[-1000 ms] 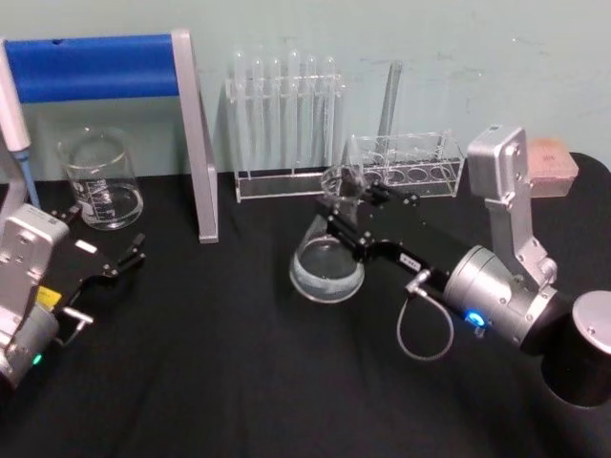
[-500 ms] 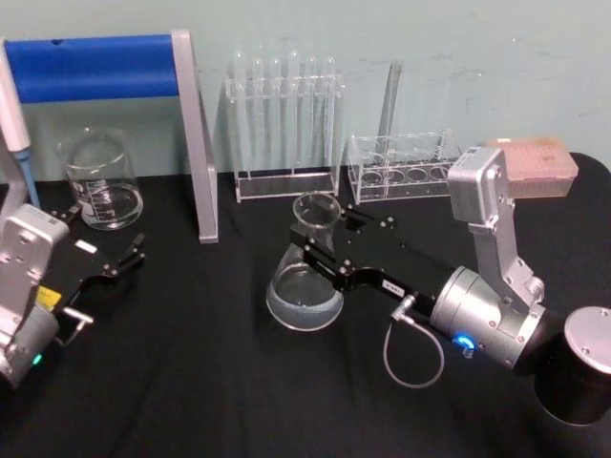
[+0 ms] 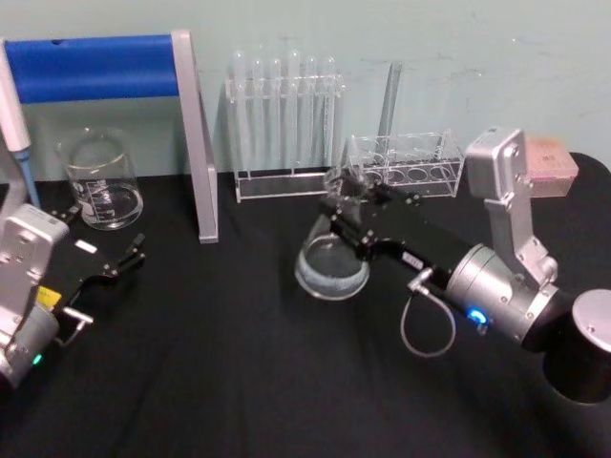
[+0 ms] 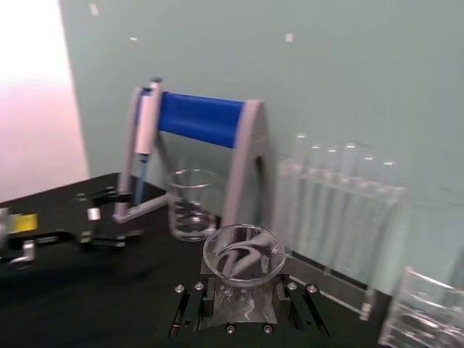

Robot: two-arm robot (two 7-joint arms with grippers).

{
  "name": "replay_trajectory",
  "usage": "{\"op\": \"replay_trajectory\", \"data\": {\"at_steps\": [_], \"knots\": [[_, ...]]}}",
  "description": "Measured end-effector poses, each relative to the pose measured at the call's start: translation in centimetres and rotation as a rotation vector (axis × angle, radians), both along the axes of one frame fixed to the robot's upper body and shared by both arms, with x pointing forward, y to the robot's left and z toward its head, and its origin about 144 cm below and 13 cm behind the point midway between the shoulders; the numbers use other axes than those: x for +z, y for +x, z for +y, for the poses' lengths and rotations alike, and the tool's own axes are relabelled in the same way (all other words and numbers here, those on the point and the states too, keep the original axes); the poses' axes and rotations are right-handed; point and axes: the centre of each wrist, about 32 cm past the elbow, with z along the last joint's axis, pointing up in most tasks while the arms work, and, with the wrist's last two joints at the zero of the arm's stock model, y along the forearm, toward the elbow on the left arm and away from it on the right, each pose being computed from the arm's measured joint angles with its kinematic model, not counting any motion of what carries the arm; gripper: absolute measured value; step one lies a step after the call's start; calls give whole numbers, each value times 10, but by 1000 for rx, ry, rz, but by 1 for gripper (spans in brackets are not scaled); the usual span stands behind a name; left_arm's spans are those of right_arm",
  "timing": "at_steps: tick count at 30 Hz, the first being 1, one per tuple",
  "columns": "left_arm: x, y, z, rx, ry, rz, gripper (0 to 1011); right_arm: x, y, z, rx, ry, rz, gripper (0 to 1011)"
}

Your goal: Grasp the erlenmeyer flask with one hand, shake it three times, then place it back.

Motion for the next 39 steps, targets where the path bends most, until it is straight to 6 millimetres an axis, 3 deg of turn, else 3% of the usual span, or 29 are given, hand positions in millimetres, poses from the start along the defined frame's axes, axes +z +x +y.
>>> {"op": "replay_trajectory", "data": {"at_steps": [22, 39], "knots": [[0, 0, 0, 0, 0, 0, 1001, 0, 32, -38, -262, -19, -16, 449], [0, 0, 0, 0, 0, 0, 1001, 0, 26, -29, -213, -11, -10, 449]]}}
